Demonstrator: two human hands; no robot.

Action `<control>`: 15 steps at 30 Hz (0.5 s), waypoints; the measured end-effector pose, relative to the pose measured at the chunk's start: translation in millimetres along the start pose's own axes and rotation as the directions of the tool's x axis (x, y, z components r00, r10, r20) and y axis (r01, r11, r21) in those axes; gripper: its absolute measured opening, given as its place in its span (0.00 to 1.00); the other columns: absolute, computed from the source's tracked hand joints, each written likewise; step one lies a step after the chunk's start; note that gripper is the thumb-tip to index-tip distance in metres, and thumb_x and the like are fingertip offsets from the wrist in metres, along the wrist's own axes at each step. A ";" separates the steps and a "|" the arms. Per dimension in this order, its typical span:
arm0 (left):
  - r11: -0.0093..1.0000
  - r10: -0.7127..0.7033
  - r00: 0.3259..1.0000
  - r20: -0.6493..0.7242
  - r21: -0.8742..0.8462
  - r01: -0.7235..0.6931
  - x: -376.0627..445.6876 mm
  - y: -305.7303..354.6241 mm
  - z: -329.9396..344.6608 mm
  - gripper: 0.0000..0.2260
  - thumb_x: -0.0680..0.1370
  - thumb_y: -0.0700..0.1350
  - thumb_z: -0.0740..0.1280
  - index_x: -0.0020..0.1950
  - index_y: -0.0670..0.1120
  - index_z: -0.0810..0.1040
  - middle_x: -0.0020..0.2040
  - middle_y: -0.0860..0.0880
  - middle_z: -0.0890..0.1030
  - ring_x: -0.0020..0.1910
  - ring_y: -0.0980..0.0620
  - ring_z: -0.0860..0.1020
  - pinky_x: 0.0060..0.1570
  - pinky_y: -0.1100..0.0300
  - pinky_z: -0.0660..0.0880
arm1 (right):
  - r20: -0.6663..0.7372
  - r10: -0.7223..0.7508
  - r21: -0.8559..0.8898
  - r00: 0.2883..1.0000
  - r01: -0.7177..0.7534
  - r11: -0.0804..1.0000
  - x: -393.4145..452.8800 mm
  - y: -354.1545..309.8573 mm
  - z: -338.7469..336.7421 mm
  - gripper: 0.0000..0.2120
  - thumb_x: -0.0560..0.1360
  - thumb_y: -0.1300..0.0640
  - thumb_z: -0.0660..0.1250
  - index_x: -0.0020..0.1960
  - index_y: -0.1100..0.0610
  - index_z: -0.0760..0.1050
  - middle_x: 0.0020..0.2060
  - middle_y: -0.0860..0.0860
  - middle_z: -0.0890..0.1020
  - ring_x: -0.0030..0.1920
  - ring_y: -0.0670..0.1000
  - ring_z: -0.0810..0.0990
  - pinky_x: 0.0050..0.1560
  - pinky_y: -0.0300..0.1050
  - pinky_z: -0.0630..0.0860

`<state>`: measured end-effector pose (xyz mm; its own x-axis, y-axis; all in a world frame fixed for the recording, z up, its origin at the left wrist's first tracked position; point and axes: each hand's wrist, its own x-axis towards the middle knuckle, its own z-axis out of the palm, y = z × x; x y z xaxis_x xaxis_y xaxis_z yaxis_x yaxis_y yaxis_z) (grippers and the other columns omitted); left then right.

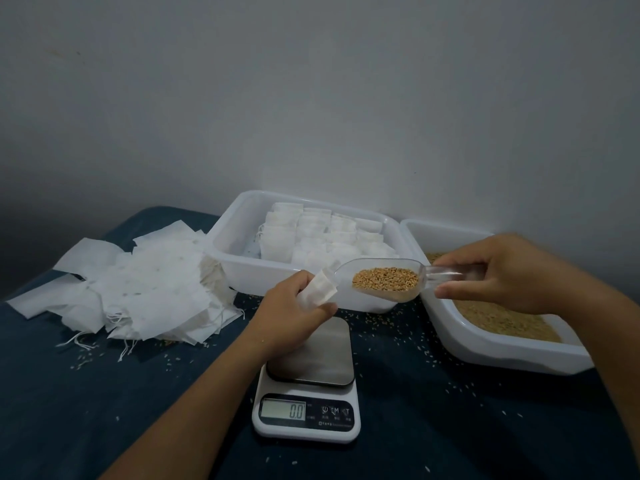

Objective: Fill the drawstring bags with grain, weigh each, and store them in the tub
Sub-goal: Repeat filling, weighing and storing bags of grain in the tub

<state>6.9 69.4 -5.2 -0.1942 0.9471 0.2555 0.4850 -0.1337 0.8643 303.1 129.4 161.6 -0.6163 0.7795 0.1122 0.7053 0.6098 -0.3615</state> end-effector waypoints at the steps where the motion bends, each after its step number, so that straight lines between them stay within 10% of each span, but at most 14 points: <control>1: 0.999 0.020 1.000 0.002 0.030 -0.020 -0.6 0.3 0.3 0.09 0.75 0.53 0.76 0.46 0.57 0.76 0.41 0.58 0.80 0.38 0.62 0.76 0.34 0.69 0.70 | 0.024 -0.005 -0.032 1.000 0.006 0.999 1.2 -2.9 -1.0 0.20 0.62 0.31 0.74 0.53 0.33 0.84 0.34 0.36 0.84 0.33 0.39 0.79 0.37 0.28 0.73; 15: 0.992 0.119 0.989 0.088 0.029 -0.122 -6.0 4.6 4.4 0.09 0.75 0.50 0.76 0.52 0.52 0.79 0.47 0.56 0.83 0.46 0.58 0.80 0.45 0.61 0.76 | 0.174 -0.017 -0.261 0.985 0.063 0.963 20.8 -24.8 -12.6 0.19 0.62 0.29 0.73 0.52 0.31 0.83 0.39 0.25 0.80 0.41 0.33 0.79 0.35 0.29 0.69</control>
<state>14.1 64.4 -4.7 -0.0589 0.9465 0.3173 0.5298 -0.2398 0.8135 277.3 132.3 184.5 -0.6799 0.7320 -0.0447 0.7321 0.6739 -0.0997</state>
